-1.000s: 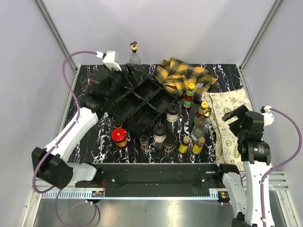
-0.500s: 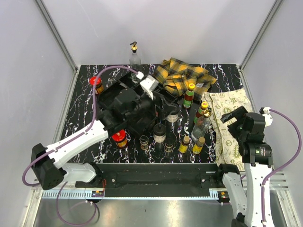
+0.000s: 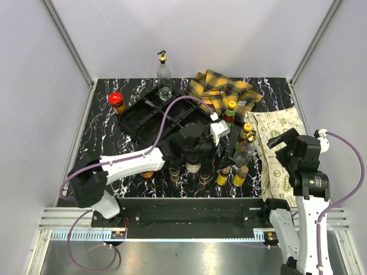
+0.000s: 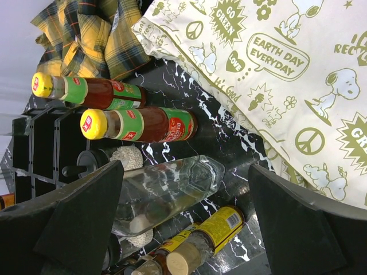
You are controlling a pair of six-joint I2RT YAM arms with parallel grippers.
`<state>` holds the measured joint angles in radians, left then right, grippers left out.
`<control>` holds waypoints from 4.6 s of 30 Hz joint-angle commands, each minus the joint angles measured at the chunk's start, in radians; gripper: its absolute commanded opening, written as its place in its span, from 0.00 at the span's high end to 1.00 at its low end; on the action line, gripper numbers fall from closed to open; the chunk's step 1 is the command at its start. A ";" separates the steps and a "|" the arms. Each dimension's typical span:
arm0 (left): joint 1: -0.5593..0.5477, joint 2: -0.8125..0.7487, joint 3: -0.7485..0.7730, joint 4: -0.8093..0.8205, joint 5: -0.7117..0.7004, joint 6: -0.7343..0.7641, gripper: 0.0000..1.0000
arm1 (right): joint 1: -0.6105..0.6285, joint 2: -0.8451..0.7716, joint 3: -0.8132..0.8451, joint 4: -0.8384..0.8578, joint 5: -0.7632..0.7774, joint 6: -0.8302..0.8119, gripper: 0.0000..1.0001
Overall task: Organize the condiment bottles
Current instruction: Pick up the bottle from the center of the board, then place the bottle in the storage box.
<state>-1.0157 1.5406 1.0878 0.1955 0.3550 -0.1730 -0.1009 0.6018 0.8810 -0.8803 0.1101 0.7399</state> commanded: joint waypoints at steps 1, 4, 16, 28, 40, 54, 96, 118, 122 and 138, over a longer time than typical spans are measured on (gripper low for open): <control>-0.007 0.055 0.079 0.185 0.026 0.015 0.04 | -0.005 -0.020 -0.020 0.035 -0.020 0.021 0.00; -0.007 0.084 0.102 0.232 0.003 0.020 0.06 | -0.003 -0.011 -0.019 0.040 -0.009 0.012 0.00; -0.006 0.251 0.294 0.257 0.036 0.023 0.16 | -0.003 0.026 -0.019 0.047 -0.003 -0.005 0.00; -0.006 0.320 0.343 0.262 0.052 0.015 0.27 | -0.005 0.029 -0.010 0.046 0.007 -0.020 0.00; -0.006 0.365 0.365 0.292 0.073 -0.029 0.49 | -0.003 0.015 -0.020 0.046 0.000 -0.028 0.00; -0.007 0.325 0.327 0.348 0.016 -0.040 1.00 | -0.003 -0.005 -0.025 0.041 0.002 -0.033 0.00; -0.006 0.138 0.603 0.055 -0.217 0.196 1.00 | -0.003 0.006 -0.073 0.052 -0.035 -0.010 0.00; 0.176 -0.200 0.538 -0.157 -0.608 0.175 1.00 | -0.003 0.033 -0.083 0.093 -0.086 -0.002 0.00; 0.272 -0.226 0.524 -0.166 -0.617 0.138 1.00 | -0.003 0.039 -0.088 0.099 -0.087 -0.004 0.00; 0.626 -0.059 0.549 -0.064 -0.582 0.069 1.00 | -0.003 0.144 -0.093 0.176 -0.089 0.030 0.00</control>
<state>-0.4519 1.4231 1.5864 -0.0555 -0.2619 -0.0654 -0.1013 0.7143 0.7830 -0.7662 0.0319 0.7502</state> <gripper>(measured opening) 0.360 0.994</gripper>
